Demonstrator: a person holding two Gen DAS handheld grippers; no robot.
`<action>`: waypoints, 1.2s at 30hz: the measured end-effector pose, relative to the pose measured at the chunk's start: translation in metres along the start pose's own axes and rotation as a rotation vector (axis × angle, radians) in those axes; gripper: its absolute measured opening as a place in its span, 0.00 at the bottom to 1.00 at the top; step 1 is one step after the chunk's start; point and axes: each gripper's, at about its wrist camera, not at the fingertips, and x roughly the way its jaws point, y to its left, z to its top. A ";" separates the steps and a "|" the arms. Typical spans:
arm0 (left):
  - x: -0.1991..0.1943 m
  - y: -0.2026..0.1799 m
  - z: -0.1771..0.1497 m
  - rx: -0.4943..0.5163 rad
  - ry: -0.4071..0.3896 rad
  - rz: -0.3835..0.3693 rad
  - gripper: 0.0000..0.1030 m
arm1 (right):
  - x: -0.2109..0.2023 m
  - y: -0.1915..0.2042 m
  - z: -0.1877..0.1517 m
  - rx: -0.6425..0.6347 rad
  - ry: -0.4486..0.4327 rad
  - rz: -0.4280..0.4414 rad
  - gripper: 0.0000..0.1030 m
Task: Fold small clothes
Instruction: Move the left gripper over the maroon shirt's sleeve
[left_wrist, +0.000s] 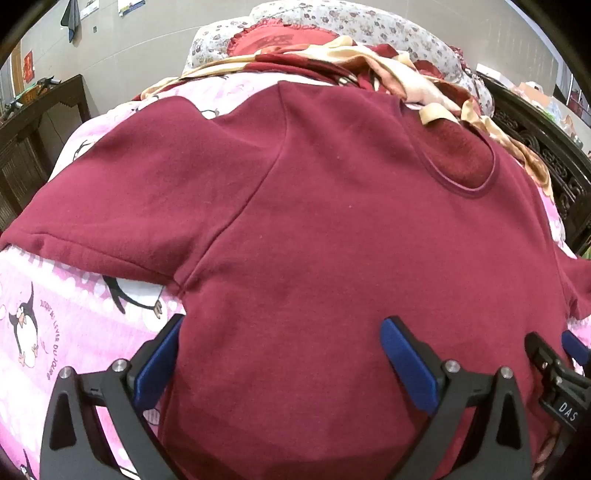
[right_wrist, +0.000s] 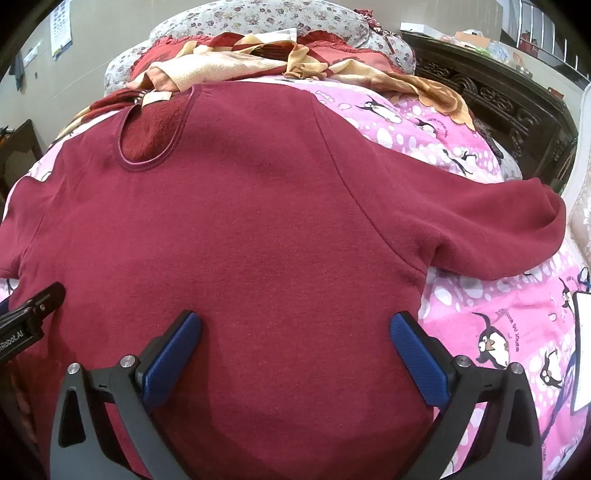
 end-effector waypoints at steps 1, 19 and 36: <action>0.000 0.000 0.000 0.000 0.000 0.001 1.00 | 0.000 0.000 0.000 0.002 0.000 0.003 1.00; -0.033 0.013 0.004 -0.041 0.031 -0.053 0.99 | -0.033 0.026 0.013 -0.088 -0.023 0.043 0.95; -0.075 0.089 0.020 -0.135 -0.035 0.014 0.99 | -0.052 0.064 0.035 -0.124 -0.040 0.135 0.95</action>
